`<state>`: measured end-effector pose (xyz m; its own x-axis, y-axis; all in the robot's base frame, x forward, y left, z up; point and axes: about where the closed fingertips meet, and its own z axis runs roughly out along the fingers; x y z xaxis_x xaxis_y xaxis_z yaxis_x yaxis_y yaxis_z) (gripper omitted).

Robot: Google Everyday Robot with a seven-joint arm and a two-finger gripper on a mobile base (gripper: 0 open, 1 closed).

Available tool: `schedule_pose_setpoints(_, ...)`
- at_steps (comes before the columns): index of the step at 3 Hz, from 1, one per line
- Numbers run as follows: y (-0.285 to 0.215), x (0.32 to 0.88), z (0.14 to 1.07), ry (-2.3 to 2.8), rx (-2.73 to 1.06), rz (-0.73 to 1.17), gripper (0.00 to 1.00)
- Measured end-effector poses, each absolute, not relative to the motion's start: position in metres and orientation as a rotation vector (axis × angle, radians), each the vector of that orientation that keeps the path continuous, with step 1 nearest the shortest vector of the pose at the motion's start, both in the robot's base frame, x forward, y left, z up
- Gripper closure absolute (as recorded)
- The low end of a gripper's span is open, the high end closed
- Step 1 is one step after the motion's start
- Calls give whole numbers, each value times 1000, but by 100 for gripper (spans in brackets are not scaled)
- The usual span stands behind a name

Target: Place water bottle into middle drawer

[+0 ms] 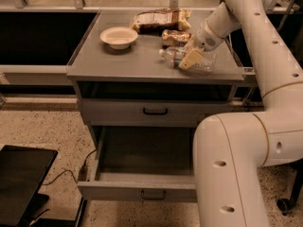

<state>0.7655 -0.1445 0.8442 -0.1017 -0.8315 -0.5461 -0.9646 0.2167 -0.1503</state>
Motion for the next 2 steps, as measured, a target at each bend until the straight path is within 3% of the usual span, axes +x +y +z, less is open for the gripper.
schedule_pose_setpoints(1, -145, 765, 844, 1972, -1654, 333, 86)
schedule_pose_setpoints(2, -150, 752, 858, 1937, -1661, 352, 100)
